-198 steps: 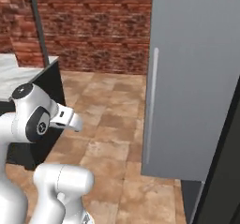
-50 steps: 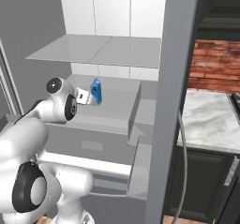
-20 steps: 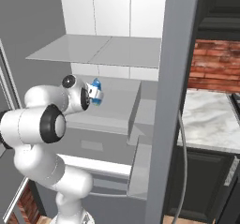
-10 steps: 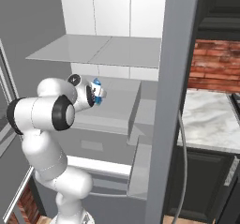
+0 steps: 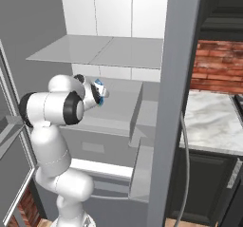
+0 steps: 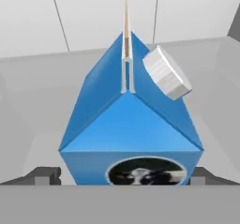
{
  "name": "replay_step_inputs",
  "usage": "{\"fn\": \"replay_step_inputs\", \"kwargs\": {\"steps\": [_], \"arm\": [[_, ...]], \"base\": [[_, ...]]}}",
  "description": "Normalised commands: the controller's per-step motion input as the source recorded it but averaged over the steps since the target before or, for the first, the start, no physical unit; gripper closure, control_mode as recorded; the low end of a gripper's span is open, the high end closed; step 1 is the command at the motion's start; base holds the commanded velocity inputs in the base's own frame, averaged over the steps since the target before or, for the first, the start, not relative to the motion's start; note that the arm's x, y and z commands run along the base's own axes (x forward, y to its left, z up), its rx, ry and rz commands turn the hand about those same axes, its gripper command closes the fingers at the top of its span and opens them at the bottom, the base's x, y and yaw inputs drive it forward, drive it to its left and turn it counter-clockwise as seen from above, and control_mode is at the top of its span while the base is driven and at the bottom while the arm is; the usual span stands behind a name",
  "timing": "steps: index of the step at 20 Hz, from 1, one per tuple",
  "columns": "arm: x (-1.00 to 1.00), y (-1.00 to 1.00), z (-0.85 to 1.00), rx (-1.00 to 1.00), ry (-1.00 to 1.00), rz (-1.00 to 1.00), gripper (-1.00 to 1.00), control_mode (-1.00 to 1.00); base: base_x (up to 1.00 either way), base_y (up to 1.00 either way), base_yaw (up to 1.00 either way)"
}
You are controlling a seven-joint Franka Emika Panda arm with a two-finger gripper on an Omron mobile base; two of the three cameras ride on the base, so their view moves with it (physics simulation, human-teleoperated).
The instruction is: Take a sugar cube from the saucer and place it inside the coffee. Then, grab milk from the fridge and place it next to the coffee on the counter to sweeten the coffee.
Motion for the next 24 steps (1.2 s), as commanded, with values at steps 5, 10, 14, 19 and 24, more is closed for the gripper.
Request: {"fn": "replay_step_inputs", "kwargs": {"steps": [5,10,14,19,24], "arm": [[0.24,0.04,-0.12,0.0,-0.01,0.0,-1.0,-1.0],[0.19,0.0,-0.14,0.0,-0.02,0.0,-1.0,-1.0],[0.14,0.0,-0.12,0.0,-0.02,-0.01,1.0,-1.0],[0.03,0.0,-0.08,0.0,-0.02,-0.01,1.0,-1.0],[-0.03,0.0,-0.02,0.0,-0.07,-0.02,1.0,-1.0]], "base": [[0.0,0.0,0.0],[0.0,0.0,0.0],[0.0,0.0,0.0],[0.0,0.0,0.0],[0.0,0.0,0.0]]}}
